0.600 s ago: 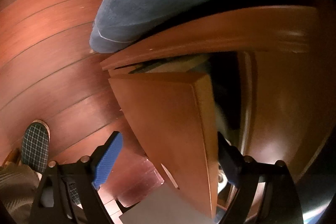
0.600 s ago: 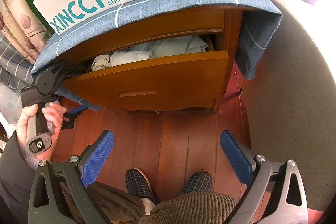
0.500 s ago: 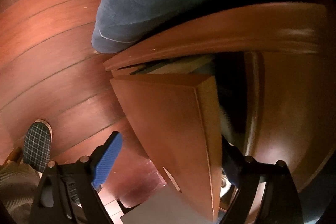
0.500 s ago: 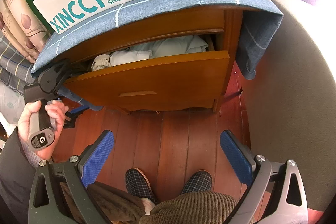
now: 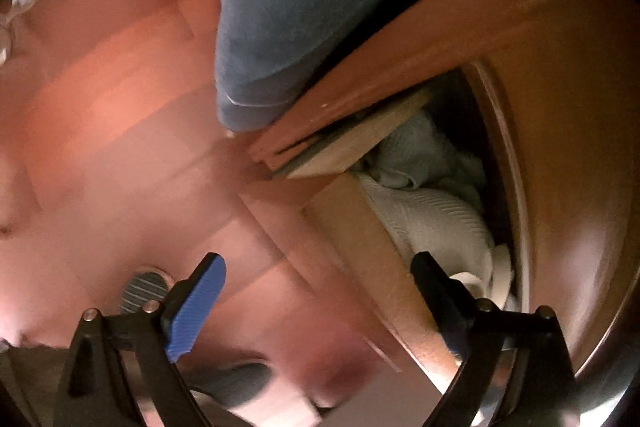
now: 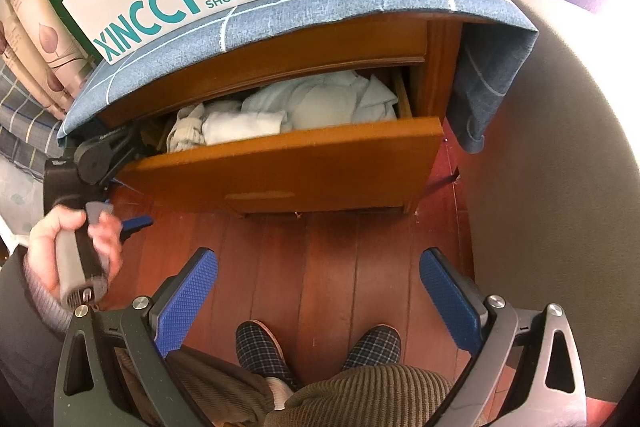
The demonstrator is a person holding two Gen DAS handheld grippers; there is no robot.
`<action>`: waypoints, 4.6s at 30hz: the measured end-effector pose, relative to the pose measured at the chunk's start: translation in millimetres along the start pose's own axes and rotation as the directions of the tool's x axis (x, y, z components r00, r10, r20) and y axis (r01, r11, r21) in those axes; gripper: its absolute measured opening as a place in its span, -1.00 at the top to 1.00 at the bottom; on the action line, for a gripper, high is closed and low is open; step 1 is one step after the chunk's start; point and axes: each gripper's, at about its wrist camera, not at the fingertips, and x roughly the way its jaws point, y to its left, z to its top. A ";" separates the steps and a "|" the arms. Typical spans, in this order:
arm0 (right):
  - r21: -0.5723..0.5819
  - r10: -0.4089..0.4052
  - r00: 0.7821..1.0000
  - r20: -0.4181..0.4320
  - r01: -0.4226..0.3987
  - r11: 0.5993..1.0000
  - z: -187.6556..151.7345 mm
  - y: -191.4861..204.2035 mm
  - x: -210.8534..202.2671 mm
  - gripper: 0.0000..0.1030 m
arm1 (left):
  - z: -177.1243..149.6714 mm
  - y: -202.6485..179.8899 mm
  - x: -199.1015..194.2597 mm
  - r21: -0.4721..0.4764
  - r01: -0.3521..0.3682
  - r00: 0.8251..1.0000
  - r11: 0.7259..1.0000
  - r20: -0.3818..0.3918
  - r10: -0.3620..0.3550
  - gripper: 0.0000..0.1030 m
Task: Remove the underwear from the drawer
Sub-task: 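Pull the wooden drawer open with the left tool, then reach into the drawer and grasp the white rolled sock with the right tool, then grasp the cream lace underwear with the left tool while the right tool holds the white sock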
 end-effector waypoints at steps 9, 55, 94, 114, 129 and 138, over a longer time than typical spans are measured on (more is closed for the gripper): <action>-0.014 -0.017 1.000 0.024 0.017 1.000 -1.8 3.4 -5.6 -0.95 | -16.9 20.7 -13.7 0.151 -0.083 0.994 0.985 -0.053 0.092 -0.98; -0.150 -0.074 0.984 -0.161 0.050 0.987 8.9 25.2 8.6 -0.97 | -28.0 -52.8 -135.3 0.582 -0.278 0.933 0.764 0.352 0.071 -0.98; -0.148 -0.104 0.873 -0.477 0.037 0.988 16.5 74.3 116.5 -0.43 | -18.5 -41.8 -121.5 0.593 -0.076 0.985 0.802 0.172 -0.033 -0.98; -0.101 -0.155 0.953 -0.262 0.133 0.986 25.5 20.5 39.6 -0.41 | -42.2 -60.9 -123.1 0.704 -0.153 0.974 0.693 0.228 -0.016 -0.98; -0.162 -0.168 0.941 -0.293 0.124 0.979 18.7 0.2 37.7 -0.41 | -60.3 -75.3 -127.9 0.788 -0.182 0.969 0.589 0.247 -0.030 -0.98; -0.144 -0.156 0.941 -0.301 0.117 0.983 14.7 -3.7 36.7 -0.41 | -61.8 -110.2 -108.7 0.832 -0.134 0.989 0.538 0.143 0.026 -0.98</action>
